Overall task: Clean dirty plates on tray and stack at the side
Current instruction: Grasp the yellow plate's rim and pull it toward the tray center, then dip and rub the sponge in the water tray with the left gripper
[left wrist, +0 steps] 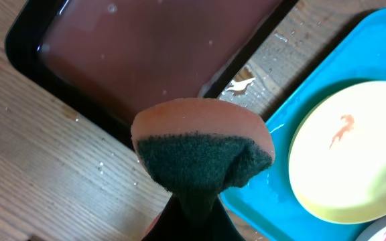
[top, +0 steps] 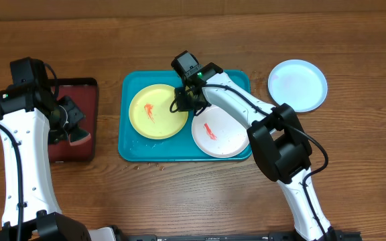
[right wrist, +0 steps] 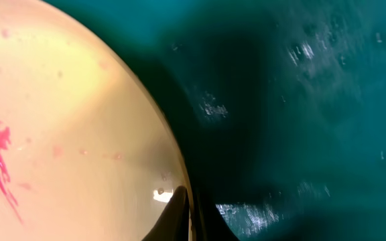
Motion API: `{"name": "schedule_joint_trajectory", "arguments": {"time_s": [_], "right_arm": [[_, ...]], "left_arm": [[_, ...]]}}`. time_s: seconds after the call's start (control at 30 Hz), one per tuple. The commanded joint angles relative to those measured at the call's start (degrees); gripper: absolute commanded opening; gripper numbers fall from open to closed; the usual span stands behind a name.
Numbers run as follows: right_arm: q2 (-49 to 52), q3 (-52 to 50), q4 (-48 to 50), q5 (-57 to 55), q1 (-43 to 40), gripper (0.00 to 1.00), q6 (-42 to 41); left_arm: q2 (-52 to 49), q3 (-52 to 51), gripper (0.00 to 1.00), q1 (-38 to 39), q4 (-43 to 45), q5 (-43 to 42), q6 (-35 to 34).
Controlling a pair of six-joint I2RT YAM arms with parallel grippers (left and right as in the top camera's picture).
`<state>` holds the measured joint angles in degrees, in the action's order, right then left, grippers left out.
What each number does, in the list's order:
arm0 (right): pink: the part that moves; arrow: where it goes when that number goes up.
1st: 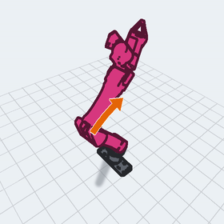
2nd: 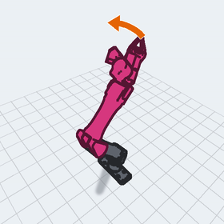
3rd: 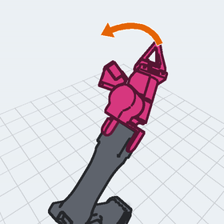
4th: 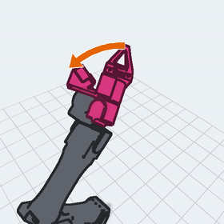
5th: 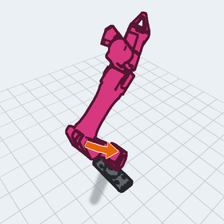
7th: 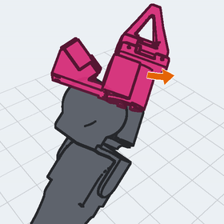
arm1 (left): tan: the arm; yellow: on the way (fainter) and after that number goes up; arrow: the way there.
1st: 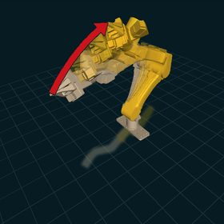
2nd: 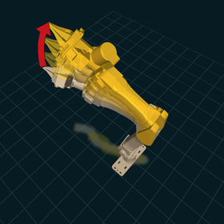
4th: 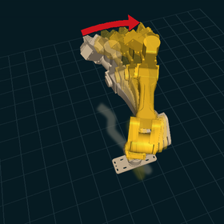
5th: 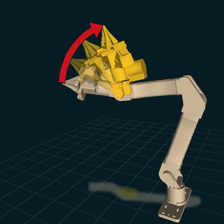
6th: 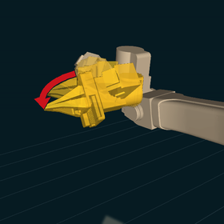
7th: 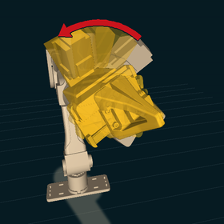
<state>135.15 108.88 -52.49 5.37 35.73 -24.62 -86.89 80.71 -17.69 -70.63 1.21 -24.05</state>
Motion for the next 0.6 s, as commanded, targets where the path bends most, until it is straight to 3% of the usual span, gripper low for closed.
{"name": "schedule_joint_trajectory", "arguments": {"time_s": [0.0,0.1,0.13,0.2,0.27,0.43,0.57], "right_arm": [[2.3,-1.9,-2.1,-0.2,-0.1,0.04,-8.4],[2.3,-1.9,-0.9,-0.2,-0.1,0.04,-8.4],[2.3,-1.9,-0.3,-0.2,-0.1,0.08,-8.2],[2.3,-1.9,1.7,-1.3,-0.1,0.27,-5.1],[2.3,-1.9,3.4,-1.5,-0.1,0.32,-2.1],[2.3,-1.9,4.4,-2.7,-0.1,0.31,-0.5],[2.3,-1.9,3.5,-2.7,0.0,0.15,-0.7]], "left_arm": [[0.3,0.0,0.05,-0.3,1.4,-0.9,-0.4],[0.3,0.0,0.04,-0.3,3.2,-0.9,-0.4],[0.3,0.0,0.04,-0.3,3.8,-0.8,-0.6],[0.2,0.0,0.04,-0.3,5.1,-0.9,-0.9],[0.1,0.0,0.04,-0.3,6.1,-0.9,-0.9],[0.0,0.0,0.04,-0.3,7.9,-0.8,-0.9],[-0.8,0.0,0.04,-0.3,10.1,-0.1,-0.8]]}}
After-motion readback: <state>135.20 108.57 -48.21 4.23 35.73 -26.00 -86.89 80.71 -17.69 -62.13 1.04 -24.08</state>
